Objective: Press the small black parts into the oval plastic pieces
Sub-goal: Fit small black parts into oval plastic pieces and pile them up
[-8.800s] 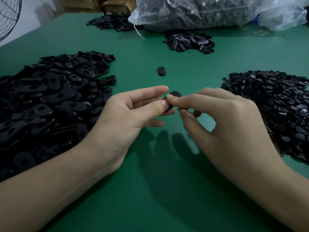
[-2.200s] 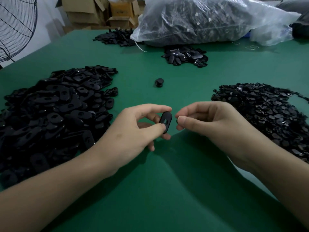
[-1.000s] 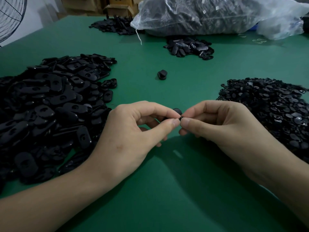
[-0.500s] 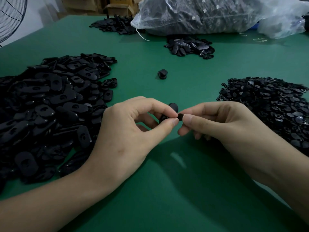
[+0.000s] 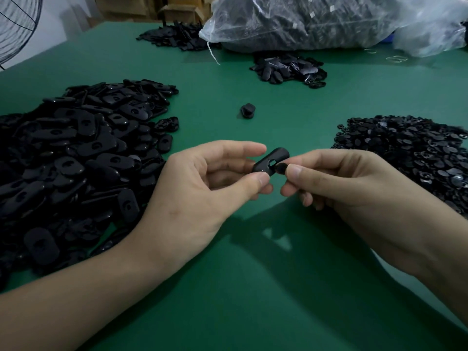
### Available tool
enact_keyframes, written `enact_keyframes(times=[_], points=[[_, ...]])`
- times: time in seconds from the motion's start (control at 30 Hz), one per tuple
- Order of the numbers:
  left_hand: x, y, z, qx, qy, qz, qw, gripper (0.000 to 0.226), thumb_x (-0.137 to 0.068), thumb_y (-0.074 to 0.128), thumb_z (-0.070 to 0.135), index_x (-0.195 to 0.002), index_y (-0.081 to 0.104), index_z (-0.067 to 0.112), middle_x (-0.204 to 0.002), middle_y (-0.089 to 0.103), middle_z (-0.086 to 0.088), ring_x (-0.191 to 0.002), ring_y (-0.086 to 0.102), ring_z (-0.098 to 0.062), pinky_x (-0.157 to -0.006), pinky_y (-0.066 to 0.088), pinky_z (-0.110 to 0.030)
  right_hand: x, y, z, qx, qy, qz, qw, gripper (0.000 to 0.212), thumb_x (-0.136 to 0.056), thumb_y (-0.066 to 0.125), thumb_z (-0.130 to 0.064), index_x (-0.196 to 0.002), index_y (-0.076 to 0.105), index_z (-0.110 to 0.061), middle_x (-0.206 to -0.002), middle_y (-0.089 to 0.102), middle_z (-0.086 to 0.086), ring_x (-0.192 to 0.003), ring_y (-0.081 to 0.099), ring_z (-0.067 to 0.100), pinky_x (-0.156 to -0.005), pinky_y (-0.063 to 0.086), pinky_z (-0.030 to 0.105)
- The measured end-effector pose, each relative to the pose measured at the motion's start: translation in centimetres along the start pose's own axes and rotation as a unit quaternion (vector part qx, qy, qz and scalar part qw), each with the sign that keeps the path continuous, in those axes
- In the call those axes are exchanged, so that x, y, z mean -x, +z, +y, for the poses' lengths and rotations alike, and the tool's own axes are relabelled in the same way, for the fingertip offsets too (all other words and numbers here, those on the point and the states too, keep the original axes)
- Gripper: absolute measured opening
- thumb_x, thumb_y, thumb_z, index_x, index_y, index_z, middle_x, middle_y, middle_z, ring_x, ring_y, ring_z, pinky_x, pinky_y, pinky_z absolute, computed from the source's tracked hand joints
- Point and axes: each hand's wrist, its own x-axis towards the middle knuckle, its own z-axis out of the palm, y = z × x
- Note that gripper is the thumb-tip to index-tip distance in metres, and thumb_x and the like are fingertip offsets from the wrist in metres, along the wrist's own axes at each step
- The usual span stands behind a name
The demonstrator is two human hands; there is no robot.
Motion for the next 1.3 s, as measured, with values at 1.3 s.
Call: enact_keyframes(times=[1.3], points=[[-0.2,0.0,0.0,0.019,-0.061,-0.024,0.998,0.018,-0.074,0.079,0.016,-0.092,0.078,0.013,-0.088,0.08,-0.007,-0.084,0.078,-0.019,-0.077,0.061,-0.023,0.4,0.9,0.1,0.339,-0.167,0.143,0.915,0.006,-0.076,0.072,-0.039,-0.073,0.074,-0.035,-0.069,0.07,-0.02,-0.063,0.064,0.009,-0.06,0.05,0.022]])
